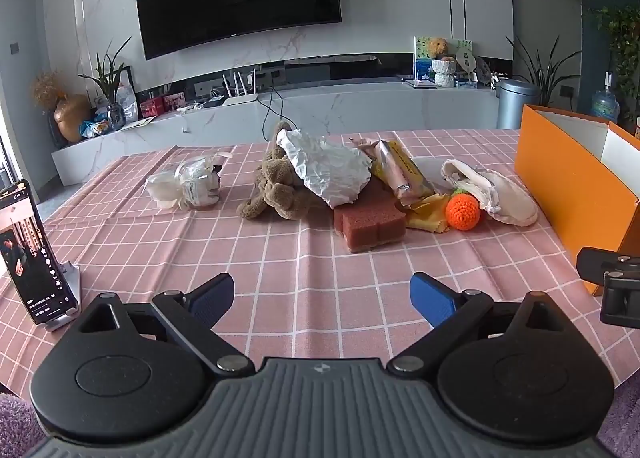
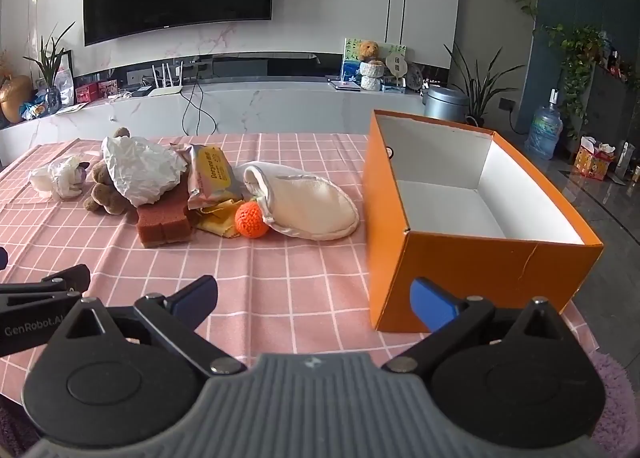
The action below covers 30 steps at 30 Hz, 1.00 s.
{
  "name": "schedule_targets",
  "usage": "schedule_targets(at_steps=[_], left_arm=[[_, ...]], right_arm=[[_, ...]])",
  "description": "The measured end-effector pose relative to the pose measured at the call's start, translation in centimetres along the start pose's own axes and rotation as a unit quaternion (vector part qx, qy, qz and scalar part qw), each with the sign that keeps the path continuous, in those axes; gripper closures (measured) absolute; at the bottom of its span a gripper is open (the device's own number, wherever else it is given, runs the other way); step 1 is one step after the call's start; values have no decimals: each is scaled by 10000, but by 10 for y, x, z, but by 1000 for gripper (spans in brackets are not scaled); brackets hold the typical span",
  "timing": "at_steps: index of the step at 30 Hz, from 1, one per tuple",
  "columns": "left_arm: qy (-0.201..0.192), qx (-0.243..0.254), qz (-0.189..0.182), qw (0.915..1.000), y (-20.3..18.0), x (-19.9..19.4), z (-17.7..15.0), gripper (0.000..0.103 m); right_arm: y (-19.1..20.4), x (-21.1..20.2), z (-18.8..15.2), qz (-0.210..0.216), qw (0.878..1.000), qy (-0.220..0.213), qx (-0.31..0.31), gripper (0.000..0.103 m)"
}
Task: Organize soft objects
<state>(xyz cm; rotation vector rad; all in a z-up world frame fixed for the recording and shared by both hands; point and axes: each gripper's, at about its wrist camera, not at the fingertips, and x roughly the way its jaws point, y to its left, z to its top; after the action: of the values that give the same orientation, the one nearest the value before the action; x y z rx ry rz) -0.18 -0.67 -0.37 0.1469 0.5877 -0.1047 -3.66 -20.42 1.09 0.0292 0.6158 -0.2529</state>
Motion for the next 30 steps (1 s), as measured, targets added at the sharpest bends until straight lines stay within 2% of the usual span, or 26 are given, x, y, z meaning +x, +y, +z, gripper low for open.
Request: schedule_targets(at_steps=[30], left_arm=[[-46,1,9,10000,1,-9,1,0]], right_arm=[[2,-9,0,-27,9999,-87,-68,2]])
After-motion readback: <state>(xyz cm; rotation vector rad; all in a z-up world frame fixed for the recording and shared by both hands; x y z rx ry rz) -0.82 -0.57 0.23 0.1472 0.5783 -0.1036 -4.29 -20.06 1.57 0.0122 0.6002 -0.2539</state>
